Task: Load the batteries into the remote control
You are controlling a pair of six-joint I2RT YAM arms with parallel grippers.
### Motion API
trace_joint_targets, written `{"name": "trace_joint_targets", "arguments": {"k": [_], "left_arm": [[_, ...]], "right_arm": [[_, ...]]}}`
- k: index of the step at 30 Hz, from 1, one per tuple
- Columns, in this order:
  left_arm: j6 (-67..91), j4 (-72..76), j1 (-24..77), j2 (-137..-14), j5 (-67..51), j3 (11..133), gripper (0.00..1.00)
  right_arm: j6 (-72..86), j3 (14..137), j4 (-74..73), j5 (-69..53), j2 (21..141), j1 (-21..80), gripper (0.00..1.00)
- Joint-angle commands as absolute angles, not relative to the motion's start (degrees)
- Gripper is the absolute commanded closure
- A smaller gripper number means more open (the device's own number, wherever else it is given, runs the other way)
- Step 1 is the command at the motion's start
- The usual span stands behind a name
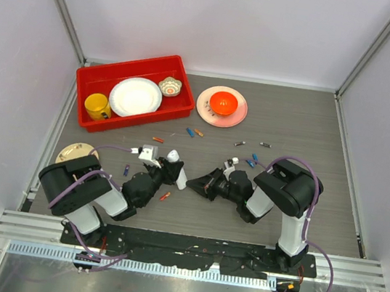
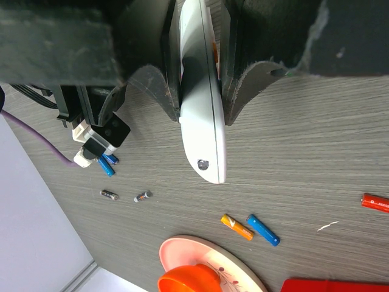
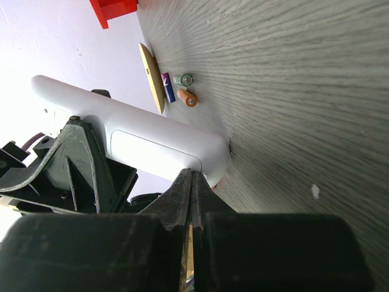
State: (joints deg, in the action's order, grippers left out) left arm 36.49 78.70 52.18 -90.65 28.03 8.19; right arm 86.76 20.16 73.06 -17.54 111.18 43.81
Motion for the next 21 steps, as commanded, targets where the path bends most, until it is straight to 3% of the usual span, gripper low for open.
{"name": "trace_joint_targets", "arguments": {"k": [1,21], "left_arm": [[34.6,88.6,53.6,-91.0,26.6,7.2,1.0],[33.6,88.6,53.6,-90.5,27.7,6.5,1.0]], "right_arm": [[86.5,21.6,94.1,-16.9,109.9,44.1,0.94],[86.1,19.3,95.1,-16.6,108.6,44.0,0.94]]}}
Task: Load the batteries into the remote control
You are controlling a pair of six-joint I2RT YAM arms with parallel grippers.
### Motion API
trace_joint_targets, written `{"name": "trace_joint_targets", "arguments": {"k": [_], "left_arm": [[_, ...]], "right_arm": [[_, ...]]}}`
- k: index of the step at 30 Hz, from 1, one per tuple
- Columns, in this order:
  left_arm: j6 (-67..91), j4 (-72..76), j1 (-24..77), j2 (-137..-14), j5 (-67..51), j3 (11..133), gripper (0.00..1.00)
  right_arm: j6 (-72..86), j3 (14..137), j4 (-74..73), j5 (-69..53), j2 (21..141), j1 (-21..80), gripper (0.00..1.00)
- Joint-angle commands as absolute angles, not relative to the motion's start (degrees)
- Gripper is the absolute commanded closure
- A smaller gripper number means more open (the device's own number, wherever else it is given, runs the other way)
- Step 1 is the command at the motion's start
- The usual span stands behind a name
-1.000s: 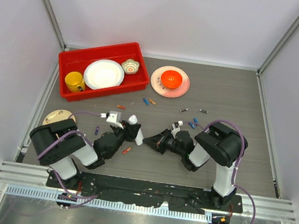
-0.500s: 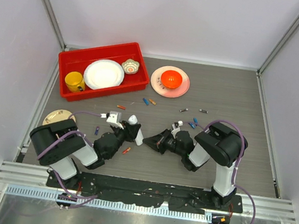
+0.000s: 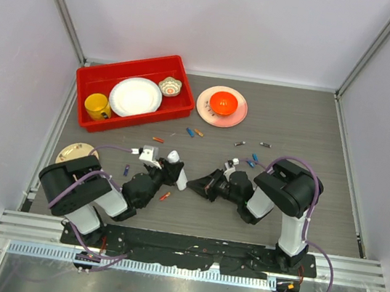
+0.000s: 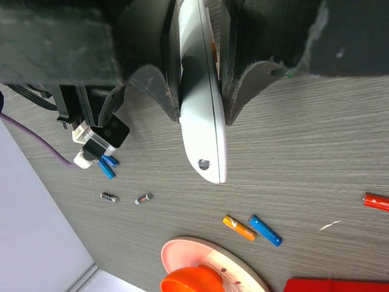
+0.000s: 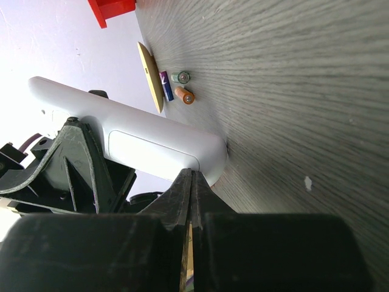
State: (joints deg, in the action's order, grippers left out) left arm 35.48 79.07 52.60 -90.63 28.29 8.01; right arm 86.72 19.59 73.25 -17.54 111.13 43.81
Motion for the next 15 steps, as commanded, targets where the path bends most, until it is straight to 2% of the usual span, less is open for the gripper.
{"name": "trace_joint_targets", "arguments": {"k": [1,15], "left_arm": [[33.5,88.6,53.6,-90.5,27.7,6.5,1.0],[31.8,88.2,54.3,-89.9,27.4,6.7,1.0]], "right_arm": [[86.0,19.2,95.2,-16.7,108.5,43.9,0.94],[86.1,19.0,95.4,-17.3,107.2,42.4,0.94]]}}
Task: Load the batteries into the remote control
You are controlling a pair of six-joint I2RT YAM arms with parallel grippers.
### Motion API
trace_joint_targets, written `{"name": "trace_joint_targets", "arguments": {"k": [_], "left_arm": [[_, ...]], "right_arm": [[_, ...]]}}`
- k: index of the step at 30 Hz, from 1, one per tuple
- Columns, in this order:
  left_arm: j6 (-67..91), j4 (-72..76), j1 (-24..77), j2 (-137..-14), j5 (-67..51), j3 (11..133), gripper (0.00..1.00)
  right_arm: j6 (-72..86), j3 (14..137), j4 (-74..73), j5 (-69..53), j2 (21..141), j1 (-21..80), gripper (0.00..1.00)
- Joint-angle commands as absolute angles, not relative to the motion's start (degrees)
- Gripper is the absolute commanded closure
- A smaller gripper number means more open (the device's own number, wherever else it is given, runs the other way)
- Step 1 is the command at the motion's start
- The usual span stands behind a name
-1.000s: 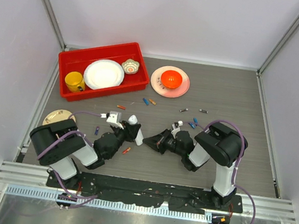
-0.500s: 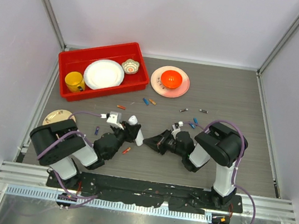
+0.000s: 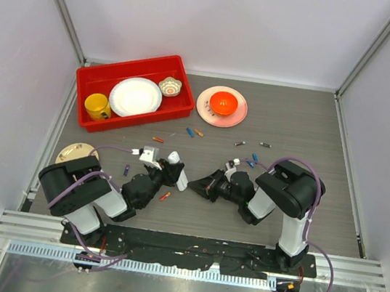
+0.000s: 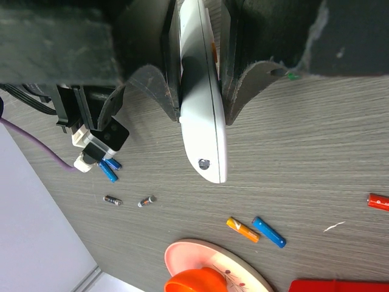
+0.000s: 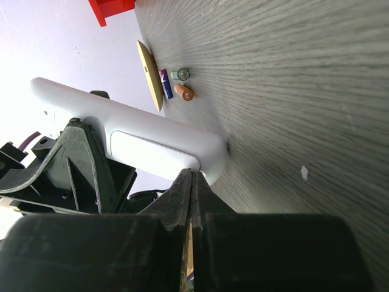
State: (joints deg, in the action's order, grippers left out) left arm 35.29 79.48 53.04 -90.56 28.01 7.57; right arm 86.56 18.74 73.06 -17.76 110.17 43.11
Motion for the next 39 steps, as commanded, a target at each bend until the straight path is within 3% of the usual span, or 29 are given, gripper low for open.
{"name": "trace_joint_targets", "arguments": {"k": [1,39], "left_arm": [[31.8,88.2,54.3,-89.8,27.5,6.7,1.0],[34.8,86.7,54.3,-87.1,29.1,5.7,1.0]], "right_arm": [[86.1,19.0,95.4,-17.4,107.1,42.4,0.94],[83.8,12.9,95.4,-18.5,106.0,37.5,0.94]]}}
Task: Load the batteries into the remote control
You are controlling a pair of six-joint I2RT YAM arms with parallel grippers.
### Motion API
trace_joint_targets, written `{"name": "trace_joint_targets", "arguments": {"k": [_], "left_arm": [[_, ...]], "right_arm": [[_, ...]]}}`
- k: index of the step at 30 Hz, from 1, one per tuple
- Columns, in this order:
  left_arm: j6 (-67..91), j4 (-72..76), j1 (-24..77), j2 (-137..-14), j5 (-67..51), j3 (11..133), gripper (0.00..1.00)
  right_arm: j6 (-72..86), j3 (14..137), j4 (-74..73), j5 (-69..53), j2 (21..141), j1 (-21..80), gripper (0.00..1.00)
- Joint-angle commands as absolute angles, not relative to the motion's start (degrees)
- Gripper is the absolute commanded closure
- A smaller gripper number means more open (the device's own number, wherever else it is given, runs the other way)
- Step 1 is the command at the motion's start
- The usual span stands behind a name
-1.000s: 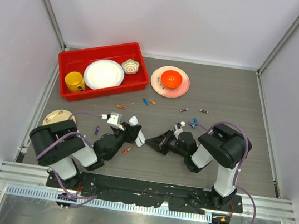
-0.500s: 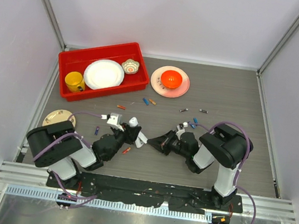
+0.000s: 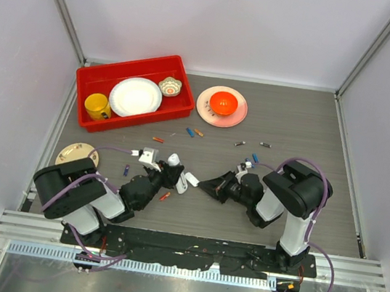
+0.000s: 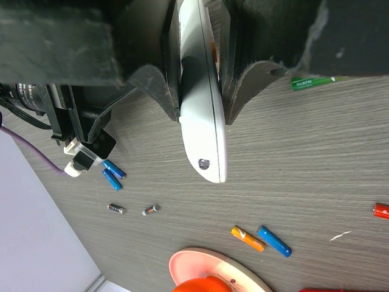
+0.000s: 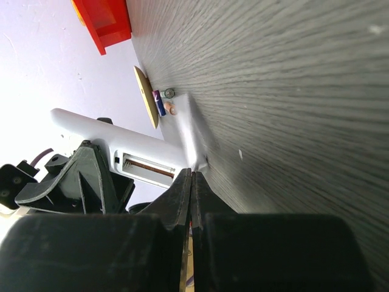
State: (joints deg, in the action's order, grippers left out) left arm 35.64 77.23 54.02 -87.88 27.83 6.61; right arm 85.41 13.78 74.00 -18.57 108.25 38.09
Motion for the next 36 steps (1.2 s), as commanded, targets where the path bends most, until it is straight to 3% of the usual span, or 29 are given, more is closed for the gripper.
{"name": "trace_joint_targets", "arguments": {"k": [1,6,9,10,13,16,17,20,24,30,36], "left_arm": [[34.8,86.7,54.3,-87.1,29.3,5.6,1.0],[34.6,86.5,54.4,-86.3,30.1,5.1,1.0],[34.9,86.1,54.3,-85.0,30.5,4.6,1.0],[35.2,86.1,54.3,-84.5,30.6,4.3,1.0],[35.9,85.2,54.3,-79.9,31.0,3.5,1.0],[37.1,78.2,54.3,-70.9,30.6,4.0,1.0],[38.8,69.7,54.3,-67.9,30.2,5.6,1.0],[42.9,47.1,54.2,-54.6,28.2,11.4,1.0],[44.7,40.3,53.6,-45.7,23.3,13.2,1.0],[53.0,31.9,49.8,-39.5,14.8,14.3,1.0],[60.6,35.8,42.4,-37.3,1.5,9.5,1.0]], "right_arm": [[83.8,12.7,95.4,-18.5,106.0,37.4,0.94],[83.1,10.4,94.6,-18.1,105.4,35.9,0.93],[82.5,10.1,94.4,-18.5,104.6,35.9,0.82],[82.4,10.0,94.2,-18.8,103.0,35.9,0.73],[79.8,11.2,87.6,-19.9,97.5,35.8,0.58],[70.5,15.4,66.6,-19.4,83.5,35.9,0.52],[61.5,19.9,49.7,-18.3,74.6,36.4,0.51],[44.3,31.3,21.6,-9.7,63.6,39.8,0.48],[38.5,40.1,8.2,-11.7,63.5,40.1,0.42],[39.1,36.4,11.5,-18.5,61.3,40.1,0.34],[41.4,31.2,15.5,-23.4,58.0,40.1,0.28]]}}
